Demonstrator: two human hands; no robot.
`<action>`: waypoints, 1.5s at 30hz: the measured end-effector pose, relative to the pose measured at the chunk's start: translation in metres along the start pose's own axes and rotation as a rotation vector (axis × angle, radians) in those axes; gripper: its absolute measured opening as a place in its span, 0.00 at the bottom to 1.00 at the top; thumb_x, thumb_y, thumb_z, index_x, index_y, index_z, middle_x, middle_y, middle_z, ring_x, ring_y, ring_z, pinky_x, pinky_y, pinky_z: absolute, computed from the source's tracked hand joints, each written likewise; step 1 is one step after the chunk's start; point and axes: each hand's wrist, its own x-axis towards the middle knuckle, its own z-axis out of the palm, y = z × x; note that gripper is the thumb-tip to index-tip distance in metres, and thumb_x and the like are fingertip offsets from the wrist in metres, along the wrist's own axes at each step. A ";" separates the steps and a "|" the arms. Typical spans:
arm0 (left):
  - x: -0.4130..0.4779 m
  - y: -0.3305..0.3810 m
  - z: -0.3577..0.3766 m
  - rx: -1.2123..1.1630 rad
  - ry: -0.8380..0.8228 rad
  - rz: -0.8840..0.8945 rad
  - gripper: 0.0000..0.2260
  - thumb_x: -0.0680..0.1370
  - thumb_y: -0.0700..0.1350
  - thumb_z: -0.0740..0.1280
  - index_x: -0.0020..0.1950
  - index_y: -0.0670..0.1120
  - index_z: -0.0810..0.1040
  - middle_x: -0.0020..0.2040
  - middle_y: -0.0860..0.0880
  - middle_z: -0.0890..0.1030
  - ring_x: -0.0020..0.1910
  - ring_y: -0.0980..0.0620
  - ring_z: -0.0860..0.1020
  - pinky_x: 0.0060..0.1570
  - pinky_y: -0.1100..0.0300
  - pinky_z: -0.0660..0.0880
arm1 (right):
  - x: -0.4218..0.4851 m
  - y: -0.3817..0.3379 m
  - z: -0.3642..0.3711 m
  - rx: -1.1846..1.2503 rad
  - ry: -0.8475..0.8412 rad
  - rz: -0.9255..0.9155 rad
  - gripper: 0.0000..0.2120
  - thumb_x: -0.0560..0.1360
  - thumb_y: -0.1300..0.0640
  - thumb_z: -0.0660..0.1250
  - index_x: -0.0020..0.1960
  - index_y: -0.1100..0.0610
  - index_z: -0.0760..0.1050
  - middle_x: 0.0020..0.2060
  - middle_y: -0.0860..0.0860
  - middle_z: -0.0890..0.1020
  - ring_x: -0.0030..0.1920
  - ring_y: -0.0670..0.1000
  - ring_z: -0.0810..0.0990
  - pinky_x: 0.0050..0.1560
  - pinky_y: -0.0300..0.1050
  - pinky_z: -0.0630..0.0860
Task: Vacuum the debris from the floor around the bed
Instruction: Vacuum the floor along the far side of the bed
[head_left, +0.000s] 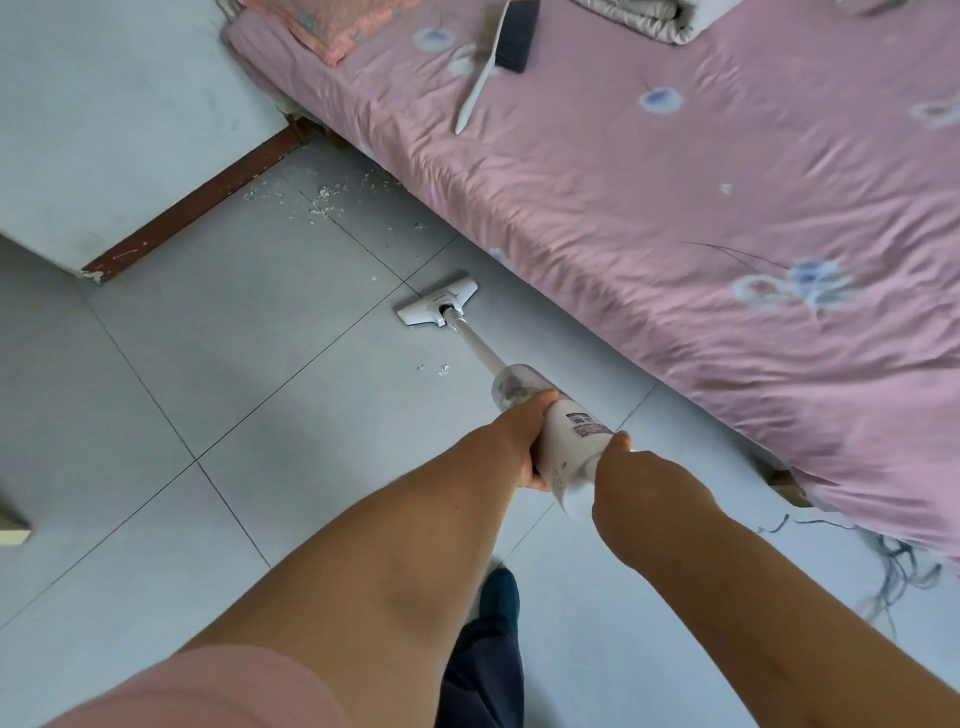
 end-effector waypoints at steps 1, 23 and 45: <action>-0.003 -0.013 0.009 0.015 -0.008 -0.009 0.27 0.76 0.64 0.68 0.66 0.46 0.77 0.59 0.42 0.83 0.57 0.41 0.82 0.53 0.42 0.81 | -0.012 0.011 0.006 0.000 -0.004 0.008 0.39 0.79 0.57 0.59 0.77 0.60 0.35 0.70 0.56 0.68 0.69 0.58 0.68 0.65 0.51 0.69; -0.064 -0.201 0.113 -0.079 -0.119 0.009 0.24 0.76 0.63 0.68 0.63 0.46 0.78 0.57 0.42 0.84 0.55 0.41 0.82 0.56 0.41 0.79 | -0.142 0.146 0.103 -0.056 0.081 0.014 0.32 0.80 0.55 0.55 0.78 0.60 0.44 0.69 0.57 0.67 0.68 0.57 0.69 0.64 0.49 0.67; -0.083 -0.147 0.019 -0.180 -0.077 0.041 0.24 0.76 0.59 0.69 0.64 0.44 0.79 0.55 0.43 0.86 0.56 0.43 0.83 0.62 0.43 0.77 | -0.097 0.042 0.081 -0.175 0.078 -0.024 0.39 0.77 0.52 0.61 0.78 0.59 0.42 0.69 0.52 0.69 0.68 0.56 0.69 0.63 0.48 0.68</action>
